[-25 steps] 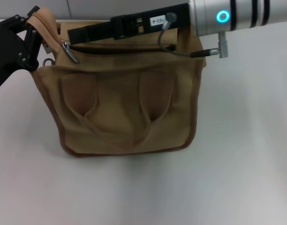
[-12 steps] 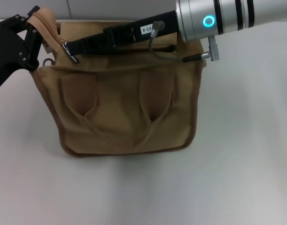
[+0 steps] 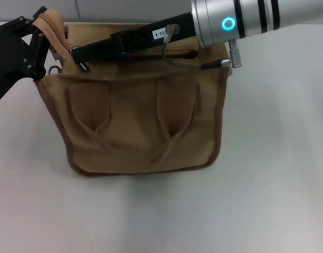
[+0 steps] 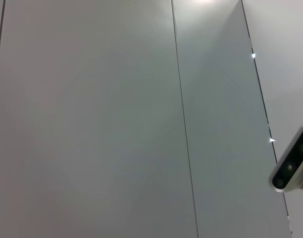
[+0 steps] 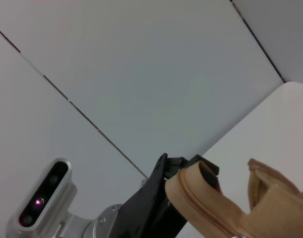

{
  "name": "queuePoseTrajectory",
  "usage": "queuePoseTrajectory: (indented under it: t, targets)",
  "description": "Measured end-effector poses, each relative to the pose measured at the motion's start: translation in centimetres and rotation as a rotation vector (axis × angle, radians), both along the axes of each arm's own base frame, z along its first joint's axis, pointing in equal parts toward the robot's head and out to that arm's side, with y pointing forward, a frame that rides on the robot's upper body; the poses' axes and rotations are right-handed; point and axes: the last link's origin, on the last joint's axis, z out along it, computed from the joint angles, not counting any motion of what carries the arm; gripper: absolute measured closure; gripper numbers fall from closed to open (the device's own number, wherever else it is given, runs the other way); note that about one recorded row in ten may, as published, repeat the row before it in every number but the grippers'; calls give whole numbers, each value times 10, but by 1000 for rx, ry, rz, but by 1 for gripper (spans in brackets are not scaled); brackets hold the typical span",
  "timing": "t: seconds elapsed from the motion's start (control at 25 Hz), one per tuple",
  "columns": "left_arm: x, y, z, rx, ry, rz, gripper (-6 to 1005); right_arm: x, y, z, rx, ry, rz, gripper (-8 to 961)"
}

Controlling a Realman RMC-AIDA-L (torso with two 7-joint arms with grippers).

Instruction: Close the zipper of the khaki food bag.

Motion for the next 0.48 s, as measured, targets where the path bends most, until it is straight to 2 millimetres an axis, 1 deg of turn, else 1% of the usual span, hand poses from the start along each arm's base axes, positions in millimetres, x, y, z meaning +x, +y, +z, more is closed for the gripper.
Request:
queuePoseTrajectory:
  t: [0.28, 0.4, 0.48]
  targets:
    - [1, 0, 0, 5, 3, -6, 930, -3, 0, -4, -3, -9, -17, 513]
    - [2, 1, 0, 4, 3, -12, 929, -3, -1, -12, -7, -39, -19, 515]
    - [2, 1, 0, 4, 3, -13, 929, -3, -1, -13, -6, -43, -18, 516]
